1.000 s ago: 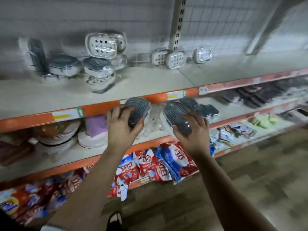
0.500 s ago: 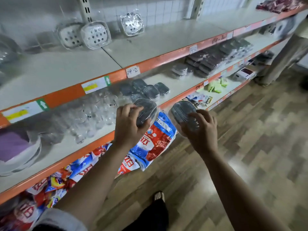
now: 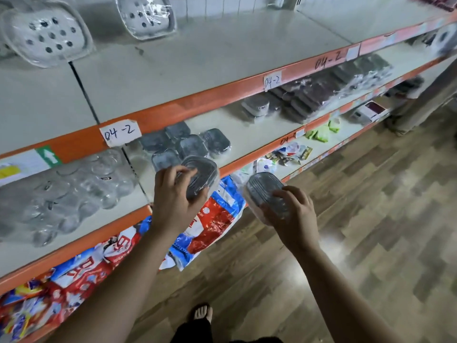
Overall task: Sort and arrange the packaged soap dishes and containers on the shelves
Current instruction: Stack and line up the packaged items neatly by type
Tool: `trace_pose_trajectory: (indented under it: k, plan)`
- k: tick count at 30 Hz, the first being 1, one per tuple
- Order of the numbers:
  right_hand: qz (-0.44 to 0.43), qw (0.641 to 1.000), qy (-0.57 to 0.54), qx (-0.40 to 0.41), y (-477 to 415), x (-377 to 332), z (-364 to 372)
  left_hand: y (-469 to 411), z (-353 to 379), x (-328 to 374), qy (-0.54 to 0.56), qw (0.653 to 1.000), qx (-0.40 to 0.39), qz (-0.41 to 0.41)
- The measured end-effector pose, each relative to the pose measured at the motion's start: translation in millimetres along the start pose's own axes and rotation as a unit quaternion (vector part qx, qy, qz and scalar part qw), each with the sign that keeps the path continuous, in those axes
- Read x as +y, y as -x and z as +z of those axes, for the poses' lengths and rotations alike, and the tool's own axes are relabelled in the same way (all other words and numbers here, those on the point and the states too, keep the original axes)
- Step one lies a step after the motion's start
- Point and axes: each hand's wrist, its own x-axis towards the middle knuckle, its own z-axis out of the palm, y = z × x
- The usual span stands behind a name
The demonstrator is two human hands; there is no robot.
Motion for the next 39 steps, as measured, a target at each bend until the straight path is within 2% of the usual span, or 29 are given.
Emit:
trace_pose_trajectory:
  k: [3,6,13,17,22,27,31,39]
  plan:
    - [-0.005,0.999,-0.018,-0.045,-24.5,22.2,21.8,-13.2,23.8,1.2,-0.023,0.999,0.009,-0.023]
    - [-0.055,0.994,-0.022,-0.090,-54.1,49.9,43.4,-26.5,50.6,6.4,-0.059,0.997,0.031,-0.049]
    - [-0.128,0.974,-0.018,-0.186,-141.5,111.6,84.5,-50.9,116.8,34.4,-0.112,0.977,0.085,-0.159]
    - [-0.159,0.961,-0.024,-0.223,-173.4,132.0,110.6,-62.6,152.1,44.9,-0.152,0.966,0.114,-0.176]
    - [-0.198,0.950,-0.007,-0.243,-197.1,134.6,152.9,-84.7,182.9,41.8,-0.151,0.946,0.184,-0.220]
    - [-0.271,0.921,0.065,-0.273,-222.2,119.2,200.4,-95.0,191.8,21.9,-0.177,0.931,0.203,-0.245]
    - [-0.233,0.935,0.075,-0.258,-235.6,103.1,222.1,-97.0,195.2,11.7,-0.168,0.930,0.211,-0.250]
    - [-0.223,0.937,0.116,-0.244,-270.0,71.3,263.2,-96.1,199.4,3.9,-0.144,0.932,0.216,-0.254]
